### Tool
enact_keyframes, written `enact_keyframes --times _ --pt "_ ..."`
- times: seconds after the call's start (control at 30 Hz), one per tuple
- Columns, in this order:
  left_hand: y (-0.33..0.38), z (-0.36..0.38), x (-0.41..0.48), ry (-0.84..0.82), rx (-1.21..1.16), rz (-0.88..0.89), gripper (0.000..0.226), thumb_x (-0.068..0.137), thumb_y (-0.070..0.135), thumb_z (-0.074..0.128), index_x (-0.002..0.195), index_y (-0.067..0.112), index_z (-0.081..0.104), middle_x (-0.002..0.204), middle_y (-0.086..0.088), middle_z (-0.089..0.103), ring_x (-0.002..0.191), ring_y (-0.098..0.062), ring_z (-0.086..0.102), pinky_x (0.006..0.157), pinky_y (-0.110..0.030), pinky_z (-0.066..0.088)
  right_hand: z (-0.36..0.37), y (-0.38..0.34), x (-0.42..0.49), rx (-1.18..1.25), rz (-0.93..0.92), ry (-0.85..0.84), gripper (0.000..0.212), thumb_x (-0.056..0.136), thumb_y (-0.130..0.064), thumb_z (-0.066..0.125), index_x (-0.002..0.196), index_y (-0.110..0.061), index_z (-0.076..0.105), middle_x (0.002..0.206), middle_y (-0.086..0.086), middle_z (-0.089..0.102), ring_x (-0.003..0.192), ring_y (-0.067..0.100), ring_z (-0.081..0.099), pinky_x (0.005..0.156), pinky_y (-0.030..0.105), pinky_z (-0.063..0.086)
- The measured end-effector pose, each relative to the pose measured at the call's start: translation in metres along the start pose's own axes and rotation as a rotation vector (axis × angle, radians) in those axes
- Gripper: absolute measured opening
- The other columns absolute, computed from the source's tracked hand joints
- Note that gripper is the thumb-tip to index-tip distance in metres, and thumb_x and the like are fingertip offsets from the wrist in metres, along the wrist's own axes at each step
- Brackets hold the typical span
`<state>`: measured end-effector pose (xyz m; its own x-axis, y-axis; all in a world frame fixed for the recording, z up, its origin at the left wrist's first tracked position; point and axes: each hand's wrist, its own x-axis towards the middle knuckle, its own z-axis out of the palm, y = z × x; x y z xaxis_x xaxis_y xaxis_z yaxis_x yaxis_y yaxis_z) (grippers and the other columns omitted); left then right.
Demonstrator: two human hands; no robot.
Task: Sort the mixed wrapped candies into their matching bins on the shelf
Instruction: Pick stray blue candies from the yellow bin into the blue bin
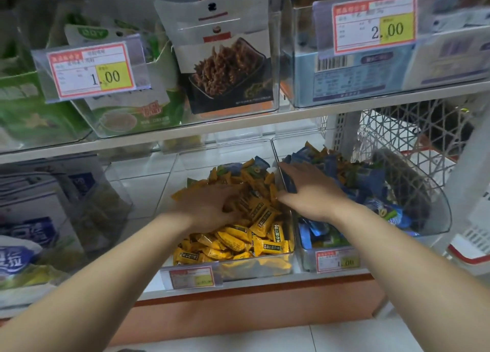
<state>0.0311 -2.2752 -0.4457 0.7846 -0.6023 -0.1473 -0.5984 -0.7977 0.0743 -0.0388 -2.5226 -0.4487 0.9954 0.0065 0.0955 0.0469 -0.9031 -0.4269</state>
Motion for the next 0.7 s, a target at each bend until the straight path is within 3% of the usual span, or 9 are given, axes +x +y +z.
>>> enact_keyframes --times 0.07,0.13,0.17,0.27,0.37,0.53,0.63,0.7 --pt "-0.001 -0.011 -0.004 -0.031 0.104 -0.050 0.078 0.063 0.087 0.029 0.121 0.046 0.060 0.121 0.012 0.063 0.110 -0.018 0.059 0.073 -0.030 0.043 0.001 0.000 -0.001 0.000 0.003 0.009 0.078 0.086 -0.059 0.050 0.155 -0.036 0.021 0.159 -0.003 0.032 0.148 0.023 0.022 0.109 0.044 0.033" --pt "0.008 -0.019 0.004 0.035 0.132 -0.072 0.066 0.063 0.084 0.033 0.086 0.032 0.067 0.085 0.010 0.064 0.081 -0.013 0.061 0.058 -0.027 0.037 0.001 -0.001 -0.001 0.000 0.003 0.017 0.077 0.087 -0.059 0.050 0.155 -0.035 0.022 0.157 -0.003 0.035 0.148 0.024 0.024 0.109 0.044 0.034" --pt "0.016 -0.020 0.012 0.101 0.103 -0.055 0.057 0.070 0.080 0.039 0.079 0.030 0.064 0.079 0.010 0.061 0.075 -0.012 0.059 0.056 -0.028 0.039 0.001 -0.002 -0.001 -0.001 0.001 0.018 0.076 0.088 -0.058 0.050 0.155 -0.034 0.022 0.156 -0.003 0.036 0.147 0.024 0.024 0.108 0.044 0.034" --pt "0.035 -0.014 0.038 0.152 -0.151 0.029 0.024 0.096 0.044 0.051 0.103 0.032 0.071 0.100 0.007 0.067 0.091 -0.014 0.063 0.070 -0.030 0.049 0.000 -0.002 -0.001 -0.001 -0.004 0.016 0.075 0.089 -0.056 0.051 0.155 -0.033 0.023 0.155 -0.003 0.037 0.146 0.022 0.024 0.107 0.042 0.034" --pt "0.036 -0.002 0.055 0.062 -0.239 0.042 0.022 0.098 0.025 0.055 0.112 0.028 0.073 0.113 0.009 0.067 0.103 -0.011 0.061 0.079 -0.019 0.042 -0.001 -0.002 -0.001 0.006 -0.008 0.018 0.076 0.088 -0.055 0.052 0.154 -0.033 0.025 0.154 -0.003 0.038 0.145 0.022 0.027 0.106 0.041 0.035" --pt "0.024 0.004 0.057 0.194 -0.346 0.014 0.006 0.086 0.019 0.074 0.088 0.024 0.077 0.089 0.013 0.067 0.092 -0.009 0.063 0.077 -0.018 0.041 -0.001 -0.002 -0.001 0.021 -0.008 0.021 0.075 0.087 -0.054 0.053 0.154 -0.032 0.026 0.154 -0.002 0.038 0.145 0.023 0.027 0.106 0.041 0.035" --pt "0.023 0.001 0.047 0.245 -0.375 -0.002 0.010 0.087 0.020 0.073 0.078 0.026 0.073 0.083 0.015 0.065 0.082 -0.005 0.060 0.074 -0.021 0.044 -0.002 -0.003 -0.002 0.026 -0.004 0.008 0.073 0.086 -0.054 0.055 0.152 -0.031 0.030 0.151 -0.002 0.040 0.142 0.024 0.031 0.104 0.042 0.037" --pt "0.024 -0.003 0.037 0.354 -0.448 -0.032 0.015 0.089 0.022 0.070 0.077 0.030 0.068 0.081 0.021 0.060 0.078 0.003 0.055 0.067 -0.015 0.040 -0.006 -0.007 -0.004 0.030 -0.019 0.064 0.071 0.086 -0.052 0.059 0.150 -0.031 0.036 0.153 -0.003 0.037 0.143 0.025 0.029 0.108 0.042 0.036"
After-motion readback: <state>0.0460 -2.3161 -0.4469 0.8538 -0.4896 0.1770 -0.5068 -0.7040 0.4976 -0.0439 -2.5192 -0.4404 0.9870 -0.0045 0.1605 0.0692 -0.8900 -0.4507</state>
